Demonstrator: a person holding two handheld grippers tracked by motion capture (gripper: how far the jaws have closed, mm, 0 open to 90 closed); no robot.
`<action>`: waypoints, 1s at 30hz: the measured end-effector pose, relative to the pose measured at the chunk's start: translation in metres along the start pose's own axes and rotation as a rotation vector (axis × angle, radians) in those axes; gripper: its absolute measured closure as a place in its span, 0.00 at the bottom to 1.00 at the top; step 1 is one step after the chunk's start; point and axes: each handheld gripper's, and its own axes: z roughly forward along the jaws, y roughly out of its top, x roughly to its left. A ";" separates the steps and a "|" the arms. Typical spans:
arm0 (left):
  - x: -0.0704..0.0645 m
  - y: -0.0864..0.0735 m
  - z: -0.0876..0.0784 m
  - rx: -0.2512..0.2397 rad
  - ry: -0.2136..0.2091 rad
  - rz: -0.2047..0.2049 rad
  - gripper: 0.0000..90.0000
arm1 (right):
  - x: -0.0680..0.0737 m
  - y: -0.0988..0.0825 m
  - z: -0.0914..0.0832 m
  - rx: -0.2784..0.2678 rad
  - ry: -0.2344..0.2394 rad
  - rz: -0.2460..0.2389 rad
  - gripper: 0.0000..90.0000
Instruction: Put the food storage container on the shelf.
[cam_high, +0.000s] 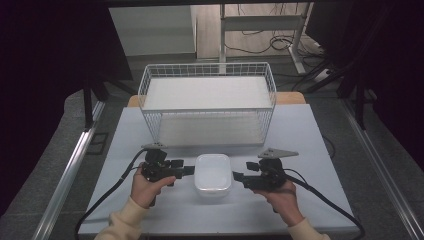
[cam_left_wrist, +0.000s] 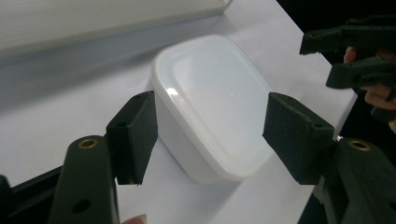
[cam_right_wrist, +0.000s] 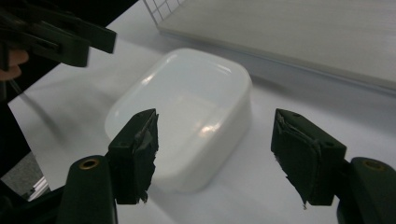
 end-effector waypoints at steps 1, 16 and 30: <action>0.002 0.002 0.002 0.002 -0.009 -0.007 0.39 | 0.001 0.004 0.005 -0.002 0.007 0.004 0.36; 0.012 -0.001 0.021 0.048 -0.027 -0.051 0.39 | -0.003 0.004 0.042 0.051 0.028 0.053 0.37; 0.017 -0.007 0.036 0.081 -0.053 -0.101 0.39 | -0.007 -0.002 0.055 0.090 0.040 0.107 0.40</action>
